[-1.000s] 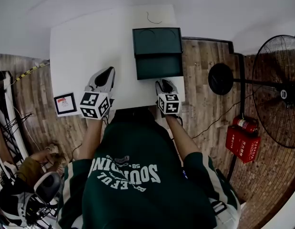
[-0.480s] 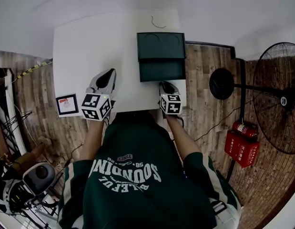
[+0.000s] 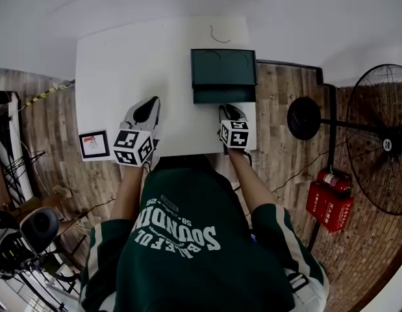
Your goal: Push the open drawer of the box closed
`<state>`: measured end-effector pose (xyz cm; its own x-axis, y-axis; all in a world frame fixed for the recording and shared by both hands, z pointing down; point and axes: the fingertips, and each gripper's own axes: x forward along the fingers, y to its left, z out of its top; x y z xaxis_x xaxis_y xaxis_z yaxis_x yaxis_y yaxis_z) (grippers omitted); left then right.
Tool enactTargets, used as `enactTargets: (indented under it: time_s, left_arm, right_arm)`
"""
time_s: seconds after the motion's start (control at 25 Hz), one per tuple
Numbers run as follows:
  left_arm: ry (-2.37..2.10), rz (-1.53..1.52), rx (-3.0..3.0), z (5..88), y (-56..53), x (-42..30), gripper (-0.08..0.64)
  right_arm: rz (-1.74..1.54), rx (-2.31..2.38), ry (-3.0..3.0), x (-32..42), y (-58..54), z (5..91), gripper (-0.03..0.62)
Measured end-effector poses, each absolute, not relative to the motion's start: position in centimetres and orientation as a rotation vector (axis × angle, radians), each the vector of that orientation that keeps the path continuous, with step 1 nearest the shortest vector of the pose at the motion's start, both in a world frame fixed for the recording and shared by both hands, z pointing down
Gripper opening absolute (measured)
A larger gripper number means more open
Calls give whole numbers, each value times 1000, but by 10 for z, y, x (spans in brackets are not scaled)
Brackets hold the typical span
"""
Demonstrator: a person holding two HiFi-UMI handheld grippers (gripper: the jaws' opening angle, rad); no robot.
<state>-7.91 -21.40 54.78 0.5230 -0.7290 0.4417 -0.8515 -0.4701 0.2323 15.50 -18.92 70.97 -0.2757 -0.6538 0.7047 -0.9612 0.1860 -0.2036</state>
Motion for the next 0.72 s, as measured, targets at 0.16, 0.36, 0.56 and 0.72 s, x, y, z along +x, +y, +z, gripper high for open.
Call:
enactTargets:
  time_s: [0.16, 0.36, 0.56, 0.72]
  left_arm:
    - [-1304, 395, 2333, 550, -217, -85, 52]
    - [-1313, 398, 2320, 551, -221, -89, 52]
    - [-1320, 405, 2311, 551, -225, -92, 52]
    - [-1323, 408, 2303, 553, -226, -95, 52]
  right_arm:
    - [876, 1514, -1999, 155, -207, 710, 72]
    - [884, 1517, -1999, 158, -224, 710, 73]
    - [879, 1520, -2002, 157, -240, 709, 72]
    - [877, 1519, -2007, 156, -249, 710, 72]
